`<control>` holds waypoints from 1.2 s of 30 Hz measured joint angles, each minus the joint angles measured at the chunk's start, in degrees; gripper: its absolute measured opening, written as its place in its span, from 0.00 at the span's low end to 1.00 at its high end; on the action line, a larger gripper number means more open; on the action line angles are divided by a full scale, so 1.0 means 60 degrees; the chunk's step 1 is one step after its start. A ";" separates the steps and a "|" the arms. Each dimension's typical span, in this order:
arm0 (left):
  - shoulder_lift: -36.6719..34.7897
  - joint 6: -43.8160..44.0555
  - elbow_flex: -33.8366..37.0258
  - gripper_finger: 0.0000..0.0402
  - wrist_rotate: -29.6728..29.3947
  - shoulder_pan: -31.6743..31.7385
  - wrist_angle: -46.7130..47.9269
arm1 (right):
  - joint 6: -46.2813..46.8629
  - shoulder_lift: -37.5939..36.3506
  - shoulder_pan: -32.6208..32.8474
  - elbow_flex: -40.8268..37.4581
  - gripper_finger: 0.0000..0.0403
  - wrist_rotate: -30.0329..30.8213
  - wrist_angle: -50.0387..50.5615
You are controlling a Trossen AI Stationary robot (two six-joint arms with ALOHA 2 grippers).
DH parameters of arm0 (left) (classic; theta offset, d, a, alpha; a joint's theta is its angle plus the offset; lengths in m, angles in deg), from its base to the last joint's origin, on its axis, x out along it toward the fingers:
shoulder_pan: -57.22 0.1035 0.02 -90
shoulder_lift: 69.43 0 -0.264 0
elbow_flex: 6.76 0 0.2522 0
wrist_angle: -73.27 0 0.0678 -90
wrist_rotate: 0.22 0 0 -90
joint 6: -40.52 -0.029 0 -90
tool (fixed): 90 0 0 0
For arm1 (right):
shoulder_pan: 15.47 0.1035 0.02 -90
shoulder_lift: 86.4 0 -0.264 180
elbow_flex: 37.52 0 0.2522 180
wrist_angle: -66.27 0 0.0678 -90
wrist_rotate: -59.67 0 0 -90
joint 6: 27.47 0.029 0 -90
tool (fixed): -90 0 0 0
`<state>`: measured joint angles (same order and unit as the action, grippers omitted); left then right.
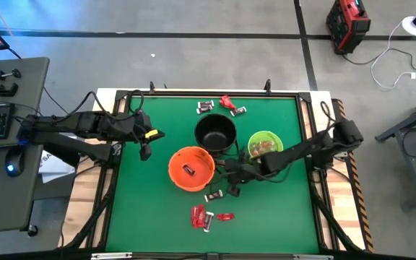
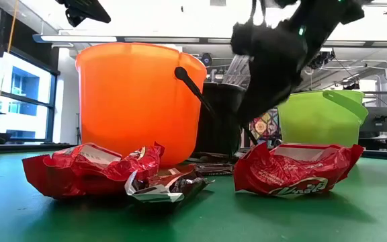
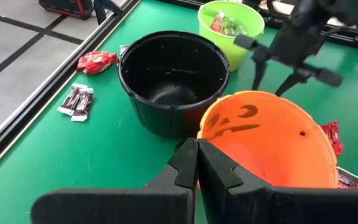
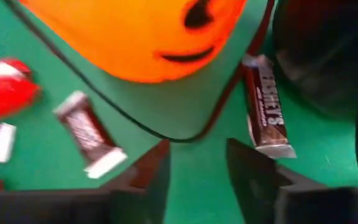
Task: Sort candy by brand, put in halloween buckets
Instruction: Put the brown chocolate bar into orange bucket
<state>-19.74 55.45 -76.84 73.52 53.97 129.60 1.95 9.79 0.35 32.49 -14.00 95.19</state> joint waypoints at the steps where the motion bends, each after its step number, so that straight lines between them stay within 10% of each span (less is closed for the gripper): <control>1: 0.0003 0.0001 0.0000 0.00 -0.0025 0.0000 0.0000 | -0.0197 0.0127 -0.0075 0.0000 0.40 -0.0024 0.0035; 7: -0.0001 0.0009 0.0000 0.00 -0.0177 0.0000 0.0001 | -0.0899 0.0593 -0.0448 0.0001 0.57 0.0038 0.0286; 36: 0.0007 -0.0001 0.0000 0.00 -0.0402 0.0000 0.0009 | -0.1444 0.1610 -0.1624 0.0028 0.57 -0.0482 -0.0583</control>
<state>-19.70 55.45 -76.84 71.11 53.97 129.65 -6.72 19.45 -9.39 32.66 -16.89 91.69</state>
